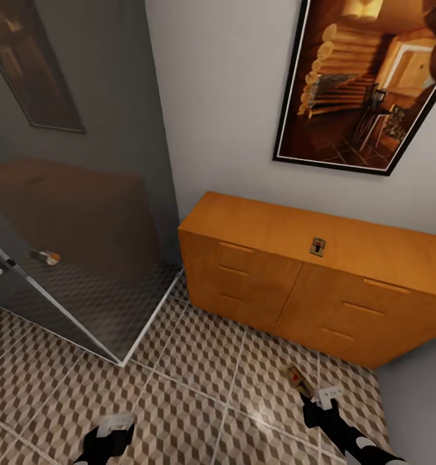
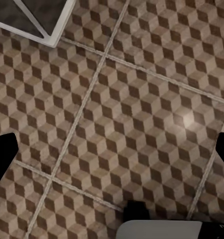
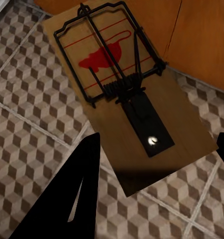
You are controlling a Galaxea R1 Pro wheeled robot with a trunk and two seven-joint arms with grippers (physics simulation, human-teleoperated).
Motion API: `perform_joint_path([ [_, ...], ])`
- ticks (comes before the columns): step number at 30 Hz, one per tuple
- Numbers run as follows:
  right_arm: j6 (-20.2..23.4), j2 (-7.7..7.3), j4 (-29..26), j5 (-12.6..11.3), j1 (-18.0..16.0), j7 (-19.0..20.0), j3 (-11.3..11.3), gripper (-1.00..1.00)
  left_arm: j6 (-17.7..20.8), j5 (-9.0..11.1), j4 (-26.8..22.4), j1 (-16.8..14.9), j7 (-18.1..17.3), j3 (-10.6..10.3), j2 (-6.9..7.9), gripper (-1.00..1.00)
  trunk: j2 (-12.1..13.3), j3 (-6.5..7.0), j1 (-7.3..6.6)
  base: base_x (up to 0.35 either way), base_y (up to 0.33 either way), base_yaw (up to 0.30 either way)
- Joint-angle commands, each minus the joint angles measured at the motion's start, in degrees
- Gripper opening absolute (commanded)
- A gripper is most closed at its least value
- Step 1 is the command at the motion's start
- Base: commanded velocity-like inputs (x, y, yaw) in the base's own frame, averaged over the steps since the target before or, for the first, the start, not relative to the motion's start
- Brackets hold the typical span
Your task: Take the four mousetraps from the cabinet in the bathroom and place them on the bathroom floor. Make sure all four end up on the same floor surface, and ensure that at least two of them are either under or directly next to the same bathroom sink.
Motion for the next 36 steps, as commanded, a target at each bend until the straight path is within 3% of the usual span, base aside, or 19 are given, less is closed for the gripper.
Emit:
perform_joint_path([
  [1,-0.1,-0.01,0.1,-0.7,-0.1,0.5,0.3,-1.0,-0.4,0.5,0.3,-0.1,-0.1,-0.5,-0.01,1.0,-0.1,-0.03,0.03,0.0,0.0,-0.224],
  [36,-0.1,-0.01,0.1,-0.7,-0.1,0.6,0.3,-1.0,-0.3,0.5,0.3,-0.1,-0.2,-0.5,-0.48,1.0,-0.1,2.18,0.03,0.0,0.0,-0.224],
])
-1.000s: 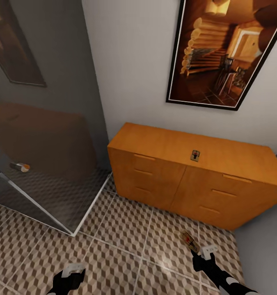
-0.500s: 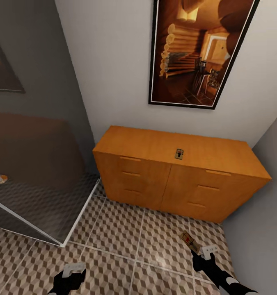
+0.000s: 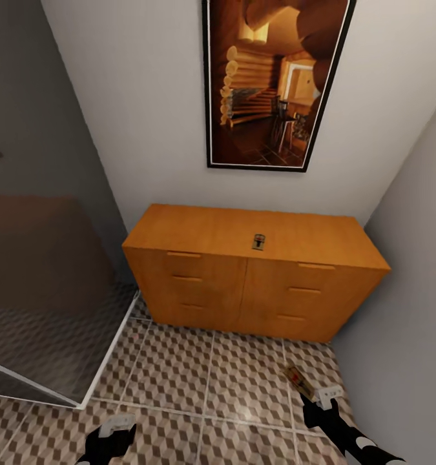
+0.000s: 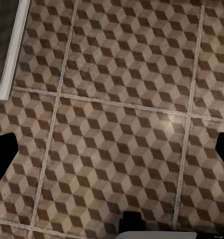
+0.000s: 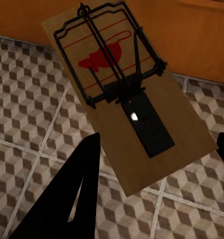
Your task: Take the four mousetraps from the cabinet in the bathroom and place them on the bathroom floor. Make sure all four end up on the same floor surface, and ensure that at least two of them are either under or directly next to the same bathroom sink.
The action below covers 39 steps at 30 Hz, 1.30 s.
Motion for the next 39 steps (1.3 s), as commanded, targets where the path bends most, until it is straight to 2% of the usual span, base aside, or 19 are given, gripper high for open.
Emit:
perform_joint_path([
  [1,-0.1,0.0,0.1,-0.7,-0.1,0.5,0.3,-1.0,-0.4,0.5,0.2,-0.1,-0.1,-0.5,-0.02,1.0,-0.1,-0.03,0.03,0.0,0.0,-0.224],
  [29,-0.1,0.0,0.1,-0.7,-0.1,0.5,0.3,-1.0,-0.4,0.5,0.2,-0.1,-0.1,-0.5,-0.03,1.0,-0.1,1.78,0.03,0.0,0.0,-0.223],
  [39,-0.1,0.07,0.1,-0.7,-0.1,0.4,0.3,-1.0,-0.4,0.5,0.2,-0.1,-0.1,-0.5,-0.03,1.0,-0.1,1.88,0.03,0.0,0.0,-0.034],
])
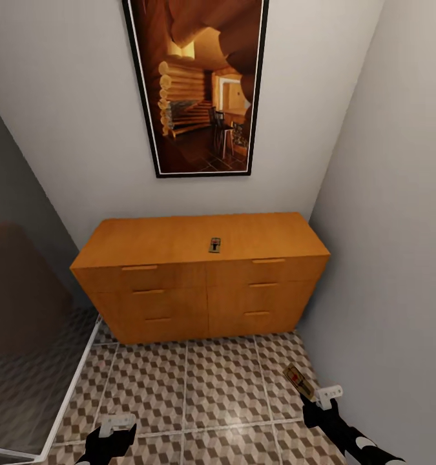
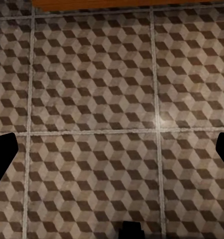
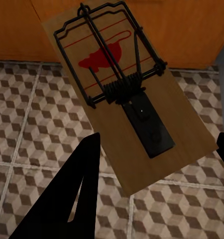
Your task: Take the four mousetraps from the cabinet in the bathroom and place them on the bathroom floor. Make sure all four end up on the same floor surface, and ensure that at least two of them are either under or directly next to the same bathroom sink.
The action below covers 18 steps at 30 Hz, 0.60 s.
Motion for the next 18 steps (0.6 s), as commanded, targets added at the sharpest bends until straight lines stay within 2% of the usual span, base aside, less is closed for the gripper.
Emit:
perform_joint_path([
  [1,-0.1,-0.02,0.1,-0.7,-0.1,0.5,0.3,-1.0,-0.4,0.5,0.2,-0.1,-0.1,-0.5,-0.02,1.0,-0.1,-0.1,0.03,0.0,0.0,-0.002],
  [4,-0.1,-0.01,0.1,-0.7,-0.1,0.3,0.3,-1.0,-0.4,0.5,0.2,-0.1,-0.1,-0.5,-0.02,1.0,-0.1,-0.1,0.03,0.0,0.0,-0.001],
  [7,-0.1,0.02,0.1,-0.7,-0.1,-2.0,0.3,-1.0,-0.4,0.5,0.2,-0.1,-0.1,-0.5,-0.02,1.0,-0.1,-0.1,0.03,0.0,0.0,0.0],
  [10,-0.1,0.29,0.1,-0.7,-0.1,-9.3,0.3,-1.0,-0.4,0.5,0.2,-0.1,-0.1,-0.5,-0.02,1.0,-0.1,-0.1,0.03,0.0,0.0,0.0],
  [13,0.4,0.72,0.2,-0.7,0.2,-18.4,0.3,-1.0,-0.4,0.5,0.2,-0.1,-0.1,-0.5,-0.02,1.0,-0.1,-0.1,0.03,0.0,0.0,0.0],
  [16,2.5,1.25,0.2,-0.8,1.7,-23.8,0.3,-1.0,-0.4,0.5,0.2,-0.1,-0.1,-0.5,-0.02,1.0,-0.1,-0.1,0.03,0.0,0.0,0.0],
  [18,6.8,1.75,0.2,-0.8,3.9,-26.1,0.3,-1.0,-0.4,0.5,0.2,-0.1,-0.1,-0.5,-0.02,1.0,-0.1,-0.1,0.03,0.0,0.0,0.0],
])
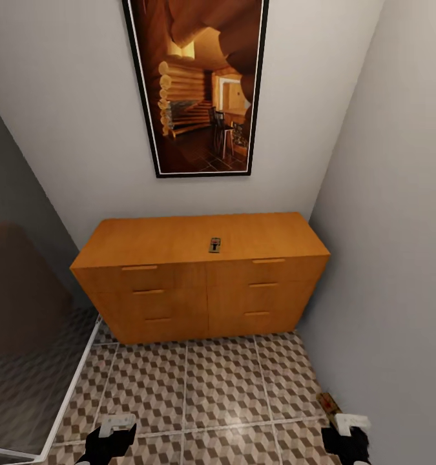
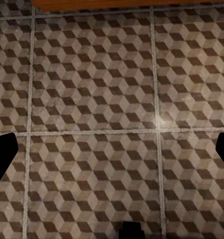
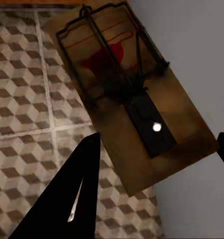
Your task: Take the four mousetraps from the cabinet in the bathroom and place them on the bathroom floor. Make sure all four end up on the same floor surface, and ensure that at least two of them are either under or directly next to the same bathroom sink.
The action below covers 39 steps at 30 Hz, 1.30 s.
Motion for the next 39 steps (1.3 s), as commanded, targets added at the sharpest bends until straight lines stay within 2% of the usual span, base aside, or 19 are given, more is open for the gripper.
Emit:
perform_joint_path([
  [1,3.6,1.01,0.0,-0.5,1.9,-0.5,0.7,-1.0,-0.4,0.5,0.2,-0.1,-0.1,-0.5,-0.02,1.0,-0.1,-0.09,0.03,0.0,0.0,0.0],
  [3,7.0,3.1,0.0,-0.5,3.7,-0.8,0.7,-1.0,-0.4,0.5,0.2,-0.1,-0.1,-0.5,-0.02,1.0,-0.1,-0.09,0.03,0.0,0.0,0.0],
  [6,9.0,5.12,-0.3,-0.5,4.7,-1.1,0.6,-1.0,-0.4,0.5,0.2,-0.1,-0.1,-0.5,-0.02,1.0,-0.1,-0.09,0.03,0.0,0.0,0.0],
  [13,9.4,6.91,-0.5,-0.6,4.9,-1.1,0.6,-1.0,-0.3,0.5,0.3,-0.1,-0.1,-0.5,-0.05,1.0,-0.1,-0.09,0.03,0.0,0.0,0.0],
  [17,9.2,7.28,-0.5,-0.7,4.9,-0.9,0.6,-1.0,-0.3,0.5,0.3,-0.1,-0.1,-0.5,-0.1,1.0,-0.1,-0.09,0.03,0.0,0.0,0.0],
  [33,9.2,7.28,-0.5,-0.6,4.9,-0.9,0.5,-1.0,-0.1,0.5,0.2,-0.1,-0.1,-0.6,-0.66,1.0,-0.1,-0.09,0.03,0.0,0.0,0.0],
  [36,9.2,7.22,-0.5,-0.6,4.9,-0.9,0.6,-1.0,2.6,0.5,0.1,-0.1,-0.1,-0.6,-1.06,1.0,-0.1,-0.09,0.03,0.0,0.0,0.0],
  [39,9.1,7.16,-0.5,-0.6,4.9,-0.9,0.6,-1.0,10.3,0.2,0.0,-0.1,-0.1,-0.5,-2.56,1.0,-0.1,-0.09,0.03,0.0,0.0,0.0],
])
